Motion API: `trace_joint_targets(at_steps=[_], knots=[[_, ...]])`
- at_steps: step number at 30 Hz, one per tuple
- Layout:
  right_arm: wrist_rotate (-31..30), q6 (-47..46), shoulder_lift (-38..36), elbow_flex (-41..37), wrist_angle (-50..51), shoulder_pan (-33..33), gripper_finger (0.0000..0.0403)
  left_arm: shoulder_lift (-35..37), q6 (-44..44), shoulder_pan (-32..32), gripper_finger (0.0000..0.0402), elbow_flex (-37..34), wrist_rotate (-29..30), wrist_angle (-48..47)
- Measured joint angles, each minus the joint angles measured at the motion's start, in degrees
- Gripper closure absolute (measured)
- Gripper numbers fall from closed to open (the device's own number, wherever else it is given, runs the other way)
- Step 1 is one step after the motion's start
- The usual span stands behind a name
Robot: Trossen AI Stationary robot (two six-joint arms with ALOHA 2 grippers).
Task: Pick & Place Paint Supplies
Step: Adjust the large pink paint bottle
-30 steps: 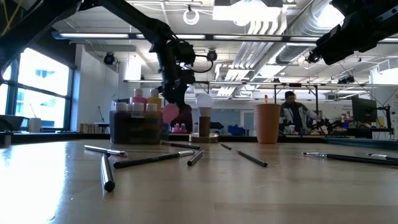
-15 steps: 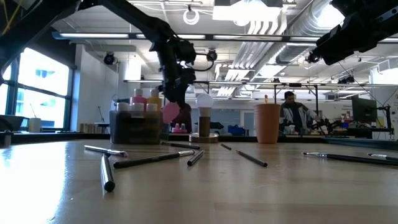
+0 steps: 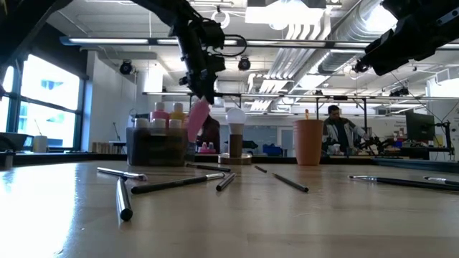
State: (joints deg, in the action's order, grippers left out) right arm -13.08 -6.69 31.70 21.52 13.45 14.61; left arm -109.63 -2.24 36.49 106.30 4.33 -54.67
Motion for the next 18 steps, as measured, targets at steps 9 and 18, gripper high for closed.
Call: trace_joint_targets(at_steps=[9,18], knots=[[0.0,-1.5,0.0,0.0,1.3,0.0,0.0401,0.7,2.7,-2.2,0.0286,-2.0,6.8,-2.7],[0.0,-2.8,0.0,0.0,2.4,0.0,0.0401,2.9,2.7,-4.6,0.0286,-8.4,9.9,3.0]])
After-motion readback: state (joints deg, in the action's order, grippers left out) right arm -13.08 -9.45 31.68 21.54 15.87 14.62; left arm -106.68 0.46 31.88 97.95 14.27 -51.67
